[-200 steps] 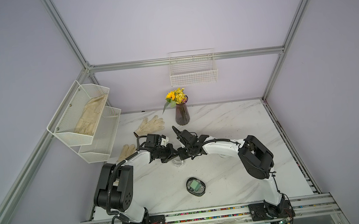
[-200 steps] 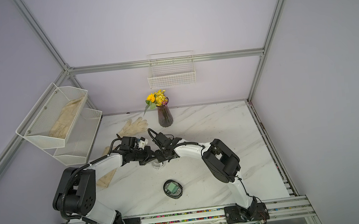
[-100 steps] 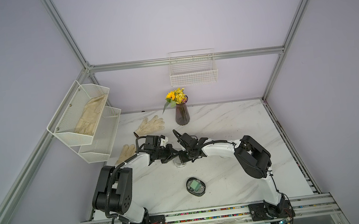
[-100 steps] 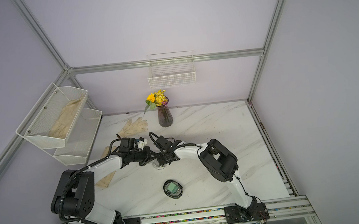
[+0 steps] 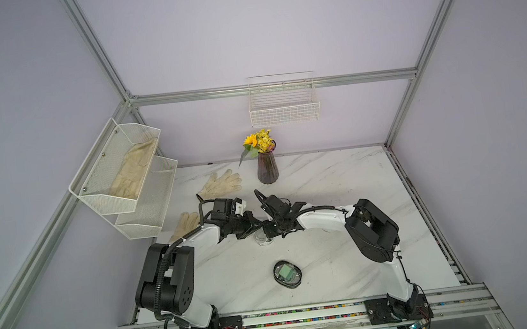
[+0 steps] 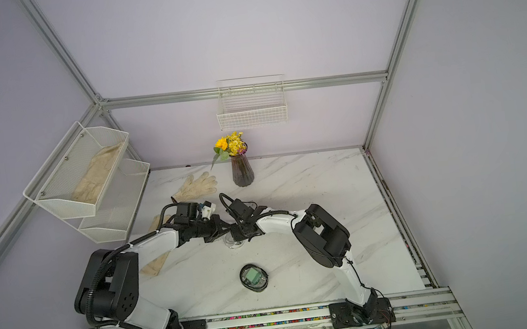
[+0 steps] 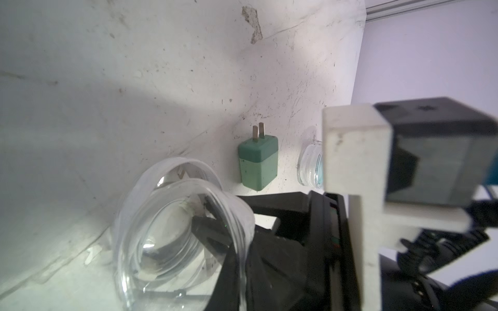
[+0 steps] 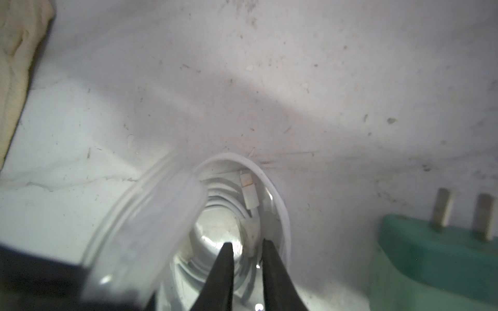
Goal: Pack away charging kits
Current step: Place the charging cable in the storage bag, then pick up the plug from the center of the board.
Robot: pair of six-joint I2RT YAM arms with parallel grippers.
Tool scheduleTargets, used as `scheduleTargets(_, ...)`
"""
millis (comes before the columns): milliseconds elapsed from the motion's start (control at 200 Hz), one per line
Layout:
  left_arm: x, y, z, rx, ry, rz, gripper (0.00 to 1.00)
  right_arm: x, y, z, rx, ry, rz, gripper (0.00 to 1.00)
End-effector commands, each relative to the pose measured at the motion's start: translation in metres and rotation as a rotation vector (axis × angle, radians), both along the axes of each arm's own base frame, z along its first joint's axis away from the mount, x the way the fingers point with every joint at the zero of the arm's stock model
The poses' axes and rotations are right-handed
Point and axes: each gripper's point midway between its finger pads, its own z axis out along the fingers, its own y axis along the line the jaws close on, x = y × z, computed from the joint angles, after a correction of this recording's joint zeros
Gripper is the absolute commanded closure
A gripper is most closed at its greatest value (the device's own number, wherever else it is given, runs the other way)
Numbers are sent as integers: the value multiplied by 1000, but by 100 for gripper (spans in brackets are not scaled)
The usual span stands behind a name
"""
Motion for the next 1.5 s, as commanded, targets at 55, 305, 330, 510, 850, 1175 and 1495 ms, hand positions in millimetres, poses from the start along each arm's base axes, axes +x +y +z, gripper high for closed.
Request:
scheduleTargets(55, -8, -1, -1, -14, -11, -25, 91, 6, 0, 73, 116, -123, -24, 66)
scheduleTargets(305, -5, -3, 3, -17, -21, -36, 91, 30, -58, 67, -10, -165, -152, 30)
scheduleTargets(330, -5, -3, 2, -15, -19, -36, 90, 32, -63, 63, -23, -164, -161, 29)
scheduleTargets(510, -5, -3, 1, -10, -17, -38, 90, 41, -80, 32, -113, -129, -163, 22)
scheduleTargets(850, -3, -3, 1, 3, -18, -43, 89, 44, -70, -7, -159, -79, -110, 32)
scheduleTargets(1175, -2, -3, 0, 4, -19, -42, 89, 44, -64, 16, -132, -105, -104, 68)
scheduleTargets(1495, -2, -3, 0, -7, -21, -38, 90, 9, -8, 47, 145, -13, -8, 70)
